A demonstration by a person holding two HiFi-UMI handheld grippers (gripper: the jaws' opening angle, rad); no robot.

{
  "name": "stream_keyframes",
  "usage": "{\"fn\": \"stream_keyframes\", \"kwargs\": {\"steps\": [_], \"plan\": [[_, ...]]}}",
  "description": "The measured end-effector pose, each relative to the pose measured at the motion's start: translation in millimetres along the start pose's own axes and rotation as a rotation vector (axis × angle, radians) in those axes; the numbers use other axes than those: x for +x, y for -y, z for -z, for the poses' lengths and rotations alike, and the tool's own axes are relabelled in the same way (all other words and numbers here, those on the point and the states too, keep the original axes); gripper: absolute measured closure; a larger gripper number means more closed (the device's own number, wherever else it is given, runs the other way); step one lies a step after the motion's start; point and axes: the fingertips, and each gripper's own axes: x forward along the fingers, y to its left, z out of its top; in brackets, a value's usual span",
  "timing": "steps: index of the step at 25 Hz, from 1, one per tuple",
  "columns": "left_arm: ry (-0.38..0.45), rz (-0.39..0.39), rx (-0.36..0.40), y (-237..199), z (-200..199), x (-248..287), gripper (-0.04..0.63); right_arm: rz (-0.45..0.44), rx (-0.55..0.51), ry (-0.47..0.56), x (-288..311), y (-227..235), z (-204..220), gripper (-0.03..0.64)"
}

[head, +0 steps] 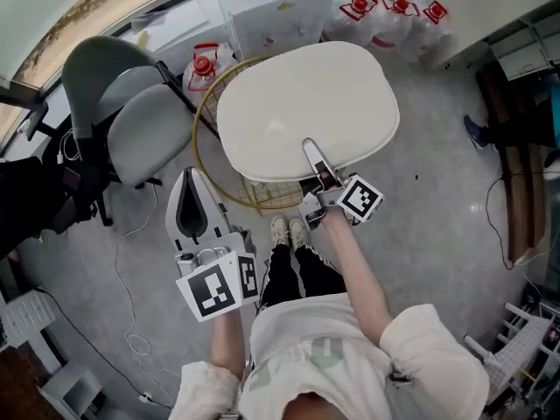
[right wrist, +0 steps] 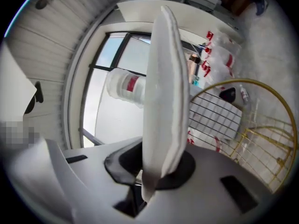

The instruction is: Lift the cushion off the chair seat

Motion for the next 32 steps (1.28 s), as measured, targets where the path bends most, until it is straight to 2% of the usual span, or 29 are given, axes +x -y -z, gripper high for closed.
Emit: {"fn": "stream_keyframes", "kwargs": {"steps": [4, 9, 13, 17, 22, 27, 32], "plan": [[0.118, 0.021, 0.007, 7.1, -59.5, -5.2, 0.584, -0.101, -0.234, 0.051, 8.6, -96.8, -44.0, 0.569], [0.199, 0.056, 0.007, 19.3, -107.8, -21.0, 0.583, -0.158, -0.654, 0.094, -10.5, -202.1, -73.5, 0.569], [0.217, 0.088, 0.009, 30.1, -116.1, -33.1, 0.584, -0.069, -1.010, 0.142, -35.5, -245.4, -76.0, 0.569], [0.196, 0.111, 0.005, 39.7, -108.9, -43.2, 0.584, 0.035, -1.251, 0.139, -53.9, -257.4, -61.9, 0.569], [0.179, 0.125, 0.013, 45.1, -103.8, -45.4, 0.583, 0.097, -1.349, 0.081, -67.0, -245.7, -40.6, 0.569], [0.176, 0.115, 0.020, 41.3, -102.5, -40.7, 0.584, 0.118, -1.337, 0.017, -66.5, -232.1, -26.6, 0.569], [0.177, 0.098, 0.014, 35.3, -100.9, -38.3, 0.584, 0.115, -1.329, 0.016, -64.0, -233.7, -29.3, 0.569]]}}
